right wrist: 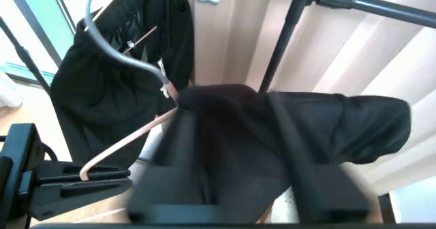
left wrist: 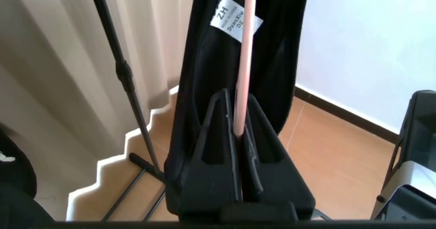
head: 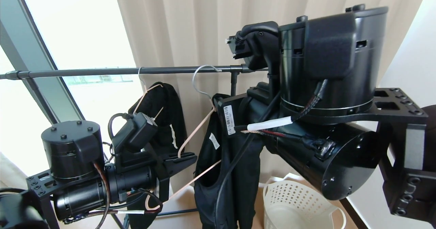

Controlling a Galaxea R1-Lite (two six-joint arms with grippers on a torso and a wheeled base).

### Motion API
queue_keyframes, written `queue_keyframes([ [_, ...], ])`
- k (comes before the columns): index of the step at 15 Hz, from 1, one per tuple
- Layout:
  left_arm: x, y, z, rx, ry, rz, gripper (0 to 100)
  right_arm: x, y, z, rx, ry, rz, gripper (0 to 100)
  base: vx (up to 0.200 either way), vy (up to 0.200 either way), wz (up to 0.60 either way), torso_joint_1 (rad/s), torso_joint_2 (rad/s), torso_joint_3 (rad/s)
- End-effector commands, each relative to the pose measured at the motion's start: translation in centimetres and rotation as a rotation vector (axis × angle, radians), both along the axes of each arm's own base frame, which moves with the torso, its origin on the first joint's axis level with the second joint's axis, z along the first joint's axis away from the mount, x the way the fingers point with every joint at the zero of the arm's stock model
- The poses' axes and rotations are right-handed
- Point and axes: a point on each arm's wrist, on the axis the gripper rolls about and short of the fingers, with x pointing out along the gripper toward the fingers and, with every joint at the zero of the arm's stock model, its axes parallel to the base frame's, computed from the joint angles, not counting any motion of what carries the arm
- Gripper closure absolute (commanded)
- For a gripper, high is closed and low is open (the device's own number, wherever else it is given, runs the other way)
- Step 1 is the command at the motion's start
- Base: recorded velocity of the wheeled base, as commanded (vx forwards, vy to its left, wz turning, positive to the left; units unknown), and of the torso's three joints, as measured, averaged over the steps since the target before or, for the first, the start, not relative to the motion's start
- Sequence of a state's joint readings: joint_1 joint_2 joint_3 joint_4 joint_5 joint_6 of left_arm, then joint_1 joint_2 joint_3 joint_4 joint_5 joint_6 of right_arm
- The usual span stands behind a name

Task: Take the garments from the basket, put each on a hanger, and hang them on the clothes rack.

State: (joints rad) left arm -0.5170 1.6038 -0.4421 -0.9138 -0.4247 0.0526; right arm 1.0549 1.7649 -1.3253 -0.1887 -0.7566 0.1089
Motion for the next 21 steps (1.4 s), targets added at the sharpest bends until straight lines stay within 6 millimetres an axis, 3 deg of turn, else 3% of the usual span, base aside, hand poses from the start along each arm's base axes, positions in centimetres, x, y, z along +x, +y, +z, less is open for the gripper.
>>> queue_keyframes([
  [1,-0.3,0.2,0.2,-0.003,-0.007,0.000,100,0.5,-1.3,0.9,0.027,-0.013,-0.035,0,0.000,0.000,0.00,0.000,0.00,0.000],
  [3,-0.7,0.4,0.5,-0.009,-0.020,-0.002,100,1.1,-2.0,1.4,0.037,-0.021,-0.062,0,0.000,0.000,0.00,0.000,0.00,0.000],
  [7,-1.5,0.5,0.9,-0.020,-0.031,-0.012,100,1.5,-1.4,0.7,0.022,-0.011,-0.061,0,0.000,0.000,0.00,0.000,0.00,0.000],
  [12,-1.1,0.5,1.0,-0.024,-0.035,-0.004,100,-0.1,-0.5,0.9,0.029,-0.013,-0.006,0,0.000,0.000,0.00,0.000,0.00,0.000],
  [18,-0.3,1.4,1.1,-0.040,-0.048,0.049,100,-1.1,-1.2,1.5,0.038,-0.018,0.011,0,0.000,0.000,0.00,0.000,0.00,0.000],
  [21,-0.2,1.6,1.5,-0.058,-0.073,0.058,100,-1.4,-1.3,0.8,0.018,-0.006,0.018,0,0.000,0.000,0.00,0.000,0.00,0.000],
])
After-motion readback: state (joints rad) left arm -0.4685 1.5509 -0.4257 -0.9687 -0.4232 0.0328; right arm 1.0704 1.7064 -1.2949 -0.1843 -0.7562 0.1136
